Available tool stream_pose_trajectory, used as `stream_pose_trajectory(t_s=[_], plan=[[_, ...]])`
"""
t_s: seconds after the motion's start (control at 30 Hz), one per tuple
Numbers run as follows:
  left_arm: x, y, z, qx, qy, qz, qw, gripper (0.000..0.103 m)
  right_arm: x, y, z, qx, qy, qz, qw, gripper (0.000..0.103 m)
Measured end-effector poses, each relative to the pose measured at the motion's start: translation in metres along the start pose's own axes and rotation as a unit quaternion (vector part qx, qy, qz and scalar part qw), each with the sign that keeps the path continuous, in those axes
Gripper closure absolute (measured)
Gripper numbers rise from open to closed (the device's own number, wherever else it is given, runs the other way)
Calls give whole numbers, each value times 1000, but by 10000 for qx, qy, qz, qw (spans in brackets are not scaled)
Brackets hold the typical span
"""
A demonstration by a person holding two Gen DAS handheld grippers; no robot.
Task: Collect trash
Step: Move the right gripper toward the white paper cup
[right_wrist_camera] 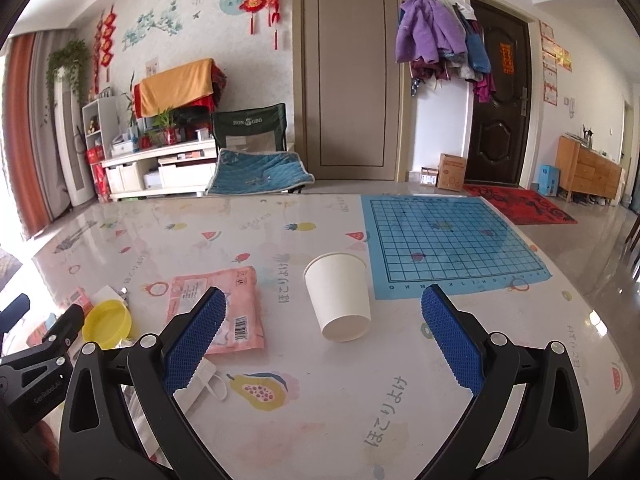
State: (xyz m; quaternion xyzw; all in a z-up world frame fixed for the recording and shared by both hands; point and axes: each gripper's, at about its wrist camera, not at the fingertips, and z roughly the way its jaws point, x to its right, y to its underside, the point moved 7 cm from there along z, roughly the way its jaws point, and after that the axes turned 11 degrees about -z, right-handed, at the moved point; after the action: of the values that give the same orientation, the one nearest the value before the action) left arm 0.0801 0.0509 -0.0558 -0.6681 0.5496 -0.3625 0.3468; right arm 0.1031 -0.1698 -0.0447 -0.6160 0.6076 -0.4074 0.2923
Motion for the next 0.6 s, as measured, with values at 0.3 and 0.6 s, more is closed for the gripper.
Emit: stream_pose_trajectory(t_s=[0.3,0.6], plan=[[-2,8,0,-139,316,-39,9994,6,0,3,3,-64,-43,62,10000,6],[-5,8,3,-174,130,-16,9998,6,-1,11,11,-243,-168,130,9995,6]])
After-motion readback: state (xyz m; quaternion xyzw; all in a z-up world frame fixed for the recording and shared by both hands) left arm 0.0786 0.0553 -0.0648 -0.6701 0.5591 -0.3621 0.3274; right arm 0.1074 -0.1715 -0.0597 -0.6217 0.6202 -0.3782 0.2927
